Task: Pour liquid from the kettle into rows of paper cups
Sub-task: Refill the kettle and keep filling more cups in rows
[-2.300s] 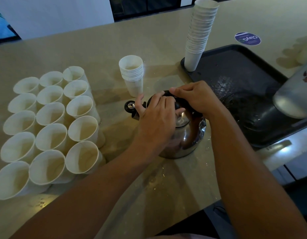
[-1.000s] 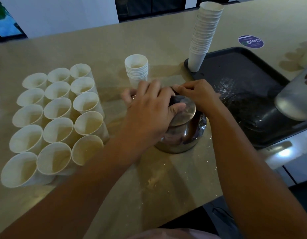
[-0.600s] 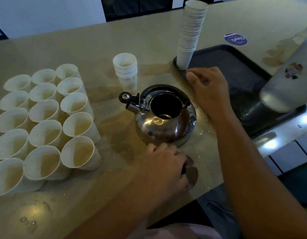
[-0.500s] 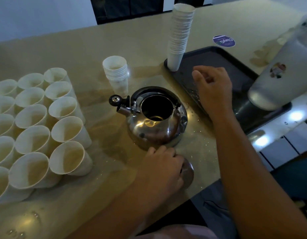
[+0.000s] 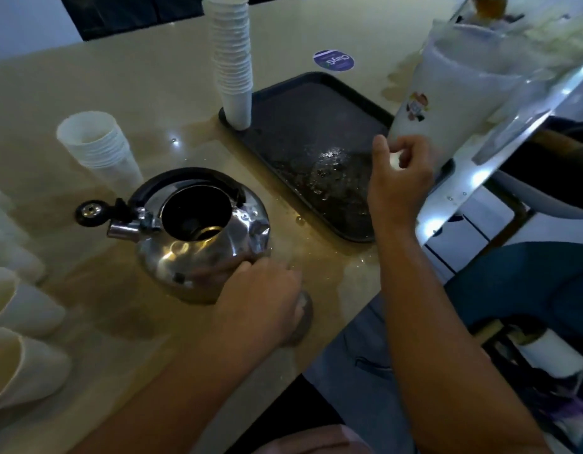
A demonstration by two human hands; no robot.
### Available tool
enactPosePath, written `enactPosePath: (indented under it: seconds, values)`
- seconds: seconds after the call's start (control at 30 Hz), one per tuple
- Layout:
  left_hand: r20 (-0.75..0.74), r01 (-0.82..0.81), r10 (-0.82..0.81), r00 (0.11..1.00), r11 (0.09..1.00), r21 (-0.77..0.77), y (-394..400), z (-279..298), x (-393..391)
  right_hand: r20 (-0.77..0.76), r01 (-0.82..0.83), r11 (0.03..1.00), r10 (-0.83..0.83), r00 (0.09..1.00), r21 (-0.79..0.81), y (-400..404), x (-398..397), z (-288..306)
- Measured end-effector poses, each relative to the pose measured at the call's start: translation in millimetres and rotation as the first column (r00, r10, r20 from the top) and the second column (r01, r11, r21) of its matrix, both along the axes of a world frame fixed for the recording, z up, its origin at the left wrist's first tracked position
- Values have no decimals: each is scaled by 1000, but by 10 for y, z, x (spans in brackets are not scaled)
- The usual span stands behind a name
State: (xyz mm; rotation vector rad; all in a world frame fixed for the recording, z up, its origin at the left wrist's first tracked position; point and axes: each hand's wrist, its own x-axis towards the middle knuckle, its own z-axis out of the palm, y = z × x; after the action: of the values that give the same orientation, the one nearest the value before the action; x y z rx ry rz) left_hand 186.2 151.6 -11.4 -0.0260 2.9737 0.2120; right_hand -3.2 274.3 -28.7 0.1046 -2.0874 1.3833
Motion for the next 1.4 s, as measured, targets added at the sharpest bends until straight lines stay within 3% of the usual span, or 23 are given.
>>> enactPosePath:
  seconds: [0.17, 0.33, 0.53, 0.67, 0.83, 1.03, 1.13, 1.27, 1.4]
  values:
    - [-59, 10, -5, 998, 996, 89, 104, 273, -310, 48, 274, 956, -270, 962, -102, 327, -248, 75]
    - [-80, 26, -16, 997, 991, 128, 218, 423, -603, 109, 417, 887, -403, 909, -201, 601, -642, 354]
    - [-132, 64, -38, 991, 979, 195, 352, 477, -775, 189, 208, 889, -140, 972, -408, 909, -1007, 423]
    - [-136, 85, -54, 989, 969, 230, 389, 470, -806, 180, 278, 859, -220, 959, -429, 1004, -1070, 431]
    - [-143, 85, -50, 989, 965, 247, 417, 440, -813, 186, 244, 853, -176, 967, -462, 999, -1014, 501]
    - [-116, 92, -64, 991, 962, 256, 465, 438, -778, 217, 22, 864, 101, 971, -502, 826, -858, 509]
    - [-116, 97, -69, 991, 962, 254, 449, 433, -735, 158, -56, 807, 183, 970, -589, 708, -800, 502]
    - [-194, 87, -36, 980, 961, 263, 320, 433, -611, 107, -25, 787, 115, 988, -616, 566, -743, 467]
    - [-368, 36, 64, 928, 965, 260, -6, 476, -358, 92, 19, 791, 47, 995, -612, 488, -725, 467]
